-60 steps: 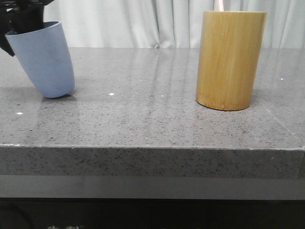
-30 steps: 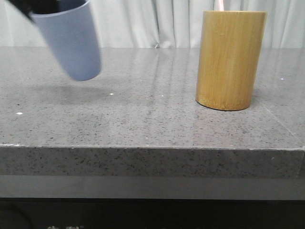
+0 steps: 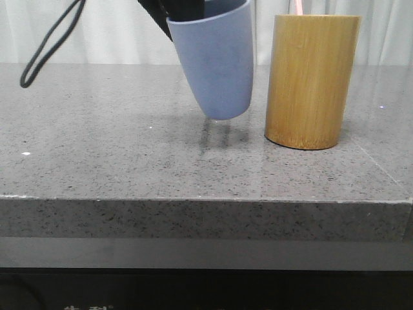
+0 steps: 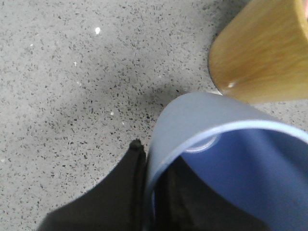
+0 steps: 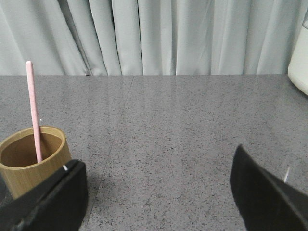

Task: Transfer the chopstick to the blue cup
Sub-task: 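Lift the blue cup with the left gripper and carry it beside the bamboo cup, then set the blue cup down, open the left gripper and withdraw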

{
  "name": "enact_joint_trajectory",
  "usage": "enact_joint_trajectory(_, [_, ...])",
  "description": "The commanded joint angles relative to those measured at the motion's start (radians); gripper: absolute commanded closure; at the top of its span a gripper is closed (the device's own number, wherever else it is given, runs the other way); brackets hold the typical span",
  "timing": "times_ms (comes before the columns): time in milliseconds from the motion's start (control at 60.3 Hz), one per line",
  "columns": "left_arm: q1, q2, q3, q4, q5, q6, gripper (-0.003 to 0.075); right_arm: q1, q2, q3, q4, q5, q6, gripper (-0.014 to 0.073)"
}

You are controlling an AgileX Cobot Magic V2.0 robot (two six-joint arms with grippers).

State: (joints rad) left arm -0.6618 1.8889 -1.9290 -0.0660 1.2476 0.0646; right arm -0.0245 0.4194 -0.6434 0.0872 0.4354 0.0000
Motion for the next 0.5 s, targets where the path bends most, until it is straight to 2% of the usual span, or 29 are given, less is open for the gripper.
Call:
enact_joint_trajectory(0, [-0.007, -0.044, -0.039, -0.006, 0.021, -0.001, 0.0661, 0.003, 0.014, -0.034, -0.008, -0.081, 0.0, -0.0021])
enact_joint_trajectory(100, [-0.008, -0.041, -0.039, -0.006, 0.021, -0.001, 0.055, 0.003, 0.014, -0.034, -0.008, -0.081, 0.0, -0.0021])
enact_joint_trajectory(166, [-0.008, -0.041, -0.039, -0.006, 0.021, -0.001, 0.0502, 0.003, 0.014, -0.034, -0.008, -0.081, 0.0, -0.0021])
enact_joint_trajectory(332, [-0.008, -0.041, -0.04, -0.006, 0.017, -0.001, 0.0443, 0.003, 0.014, -0.034, -0.008, -0.081, 0.0, -0.0021])
enact_joint_trajectory(481, [-0.008, -0.045, -0.071, -0.006, 0.022, -0.003, 0.036, 0.003, 0.014, -0.034, -0.008, -0.081, 0.0, -0.0021])
